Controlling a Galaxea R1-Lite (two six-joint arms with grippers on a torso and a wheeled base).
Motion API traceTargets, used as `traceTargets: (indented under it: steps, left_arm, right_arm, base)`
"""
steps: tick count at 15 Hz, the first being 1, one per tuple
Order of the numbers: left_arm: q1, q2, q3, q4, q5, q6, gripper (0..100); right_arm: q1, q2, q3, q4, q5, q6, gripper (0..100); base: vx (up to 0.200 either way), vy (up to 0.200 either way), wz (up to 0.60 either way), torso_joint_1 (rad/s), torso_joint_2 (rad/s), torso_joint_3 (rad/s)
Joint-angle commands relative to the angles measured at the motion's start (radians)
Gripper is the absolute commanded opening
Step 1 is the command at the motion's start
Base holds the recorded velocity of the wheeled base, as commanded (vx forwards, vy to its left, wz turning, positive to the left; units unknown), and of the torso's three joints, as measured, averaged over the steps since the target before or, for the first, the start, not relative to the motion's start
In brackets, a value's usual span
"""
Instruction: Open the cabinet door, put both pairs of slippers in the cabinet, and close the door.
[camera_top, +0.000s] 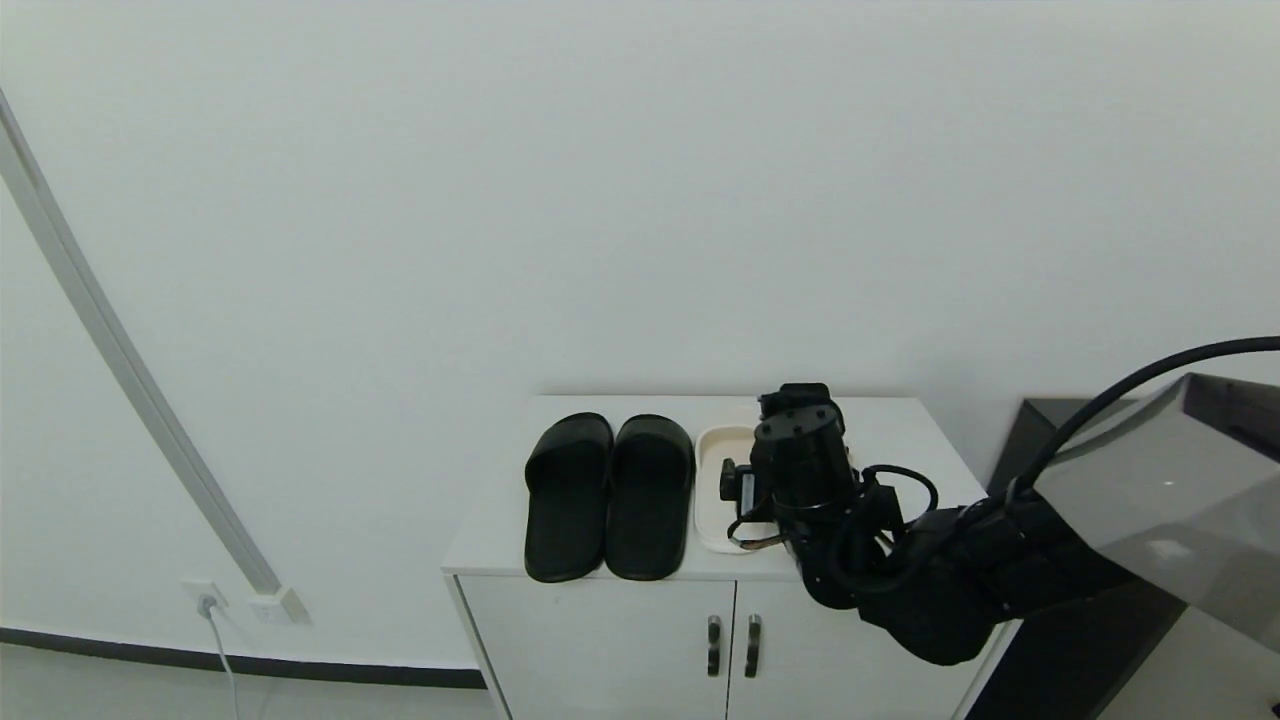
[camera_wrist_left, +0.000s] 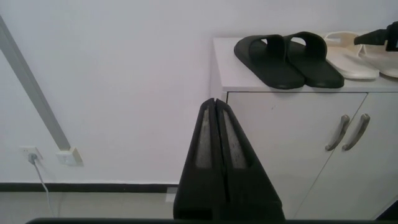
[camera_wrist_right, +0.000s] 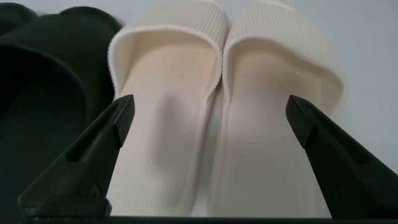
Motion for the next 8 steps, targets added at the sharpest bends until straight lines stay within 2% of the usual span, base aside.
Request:
traceTargets:
  steps: [1, 8]
  left_arm:
    - [0.000, 0.001, 0.000, 0.000, 0.001, 0.000, 0]
    - [0.000, 0.001, 0.000, 0.000, 0.001, 0.000, 0]
  right_arm:
    - [-0.023, 0.067, -0.049, -0.001, 0.002, 0.001, 100]
    - [-0.092, 0.192, -0.253, 0.055, 0.010, 0.004, 100]
  base:
    - [0.000, 0.000, 0.00, 0.000, 0.00, 0.000]
    - [0.000, 0.000, 0.00, 0.000, 0.00, 0.000]
